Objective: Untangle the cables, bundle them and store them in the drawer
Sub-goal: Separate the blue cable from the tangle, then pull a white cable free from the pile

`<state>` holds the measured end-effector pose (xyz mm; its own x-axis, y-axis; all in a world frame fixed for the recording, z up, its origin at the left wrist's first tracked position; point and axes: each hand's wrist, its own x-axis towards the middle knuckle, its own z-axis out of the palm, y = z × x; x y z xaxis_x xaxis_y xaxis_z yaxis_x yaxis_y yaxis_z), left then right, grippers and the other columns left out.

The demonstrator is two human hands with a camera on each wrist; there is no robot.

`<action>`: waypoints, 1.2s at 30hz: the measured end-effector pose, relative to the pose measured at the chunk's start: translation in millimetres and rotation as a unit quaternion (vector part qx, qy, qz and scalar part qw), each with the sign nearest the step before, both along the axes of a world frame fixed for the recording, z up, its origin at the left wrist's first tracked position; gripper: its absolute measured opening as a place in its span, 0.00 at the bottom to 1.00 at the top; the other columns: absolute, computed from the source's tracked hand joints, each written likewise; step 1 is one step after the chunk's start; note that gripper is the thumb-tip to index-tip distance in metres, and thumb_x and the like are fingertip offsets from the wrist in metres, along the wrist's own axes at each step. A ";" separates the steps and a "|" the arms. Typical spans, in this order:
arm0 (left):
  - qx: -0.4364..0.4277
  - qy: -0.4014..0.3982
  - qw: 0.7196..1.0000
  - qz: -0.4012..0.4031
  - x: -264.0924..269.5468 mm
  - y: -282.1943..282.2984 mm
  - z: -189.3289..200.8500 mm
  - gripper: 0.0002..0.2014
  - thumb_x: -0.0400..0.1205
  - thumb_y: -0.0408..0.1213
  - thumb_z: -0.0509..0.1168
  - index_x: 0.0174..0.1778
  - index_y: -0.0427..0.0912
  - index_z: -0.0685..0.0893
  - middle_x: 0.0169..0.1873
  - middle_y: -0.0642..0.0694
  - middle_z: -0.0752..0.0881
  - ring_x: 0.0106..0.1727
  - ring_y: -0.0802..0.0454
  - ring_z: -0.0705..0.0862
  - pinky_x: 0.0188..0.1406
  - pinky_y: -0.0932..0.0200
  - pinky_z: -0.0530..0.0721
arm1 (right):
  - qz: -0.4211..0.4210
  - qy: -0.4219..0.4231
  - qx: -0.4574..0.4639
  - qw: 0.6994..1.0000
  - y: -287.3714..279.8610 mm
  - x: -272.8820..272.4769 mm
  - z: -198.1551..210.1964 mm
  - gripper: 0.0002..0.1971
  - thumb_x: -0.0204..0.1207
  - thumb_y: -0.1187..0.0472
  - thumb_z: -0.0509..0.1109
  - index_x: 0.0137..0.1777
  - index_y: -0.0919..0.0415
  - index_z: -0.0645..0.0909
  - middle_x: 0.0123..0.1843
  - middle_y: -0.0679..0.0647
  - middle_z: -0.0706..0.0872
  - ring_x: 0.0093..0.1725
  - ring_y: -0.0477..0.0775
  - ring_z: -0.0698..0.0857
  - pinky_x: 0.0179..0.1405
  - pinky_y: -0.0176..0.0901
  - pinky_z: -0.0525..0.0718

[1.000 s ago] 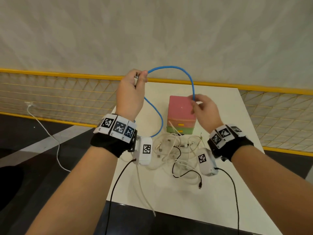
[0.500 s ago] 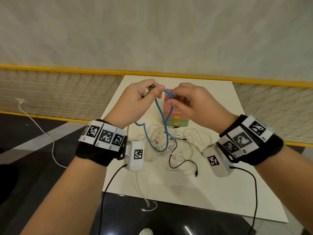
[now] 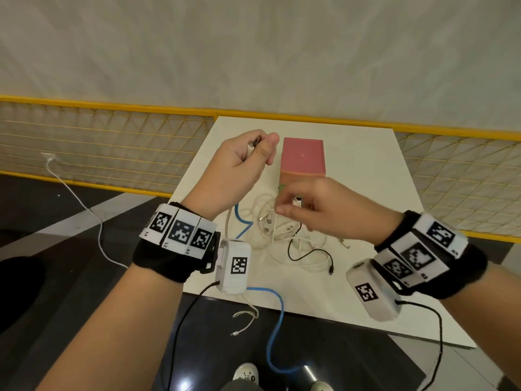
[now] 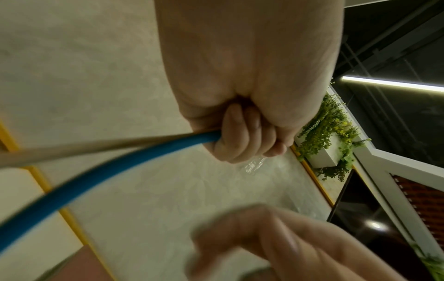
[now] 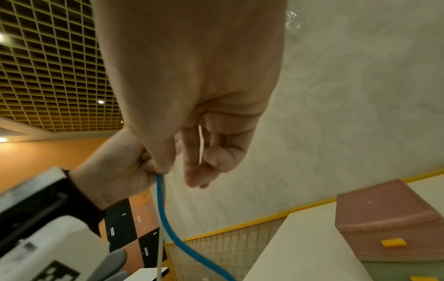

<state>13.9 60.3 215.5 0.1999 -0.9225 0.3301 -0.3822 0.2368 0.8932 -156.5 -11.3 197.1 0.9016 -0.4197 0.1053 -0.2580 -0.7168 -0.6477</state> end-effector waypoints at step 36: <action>0.140 0.124 0.972 0.144 22.6 -43.7 -70.3 0.22 0.89 0.50 0.51 0.32 0.42 0.67 0.23 0.51 0.62 0.19 0.59 0.59 0.16 0.68 0.59 | -0.269 0.164 0.035 0.948 -129.7 45.7 -180.6 0.15 0.79 0.73 0.58 0.58 0.63 0.83 0.64 0.61 0.82 0.62 0.61 0.81 0.59 0.43 0.75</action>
<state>36.5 16.7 145.1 0.5052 -0.8628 -0.0172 -0.1612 -0.1139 0.9803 -110.8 -140.9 16.5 0.5343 -0.8240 -0.1886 -0.7704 -0.3828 -0.5099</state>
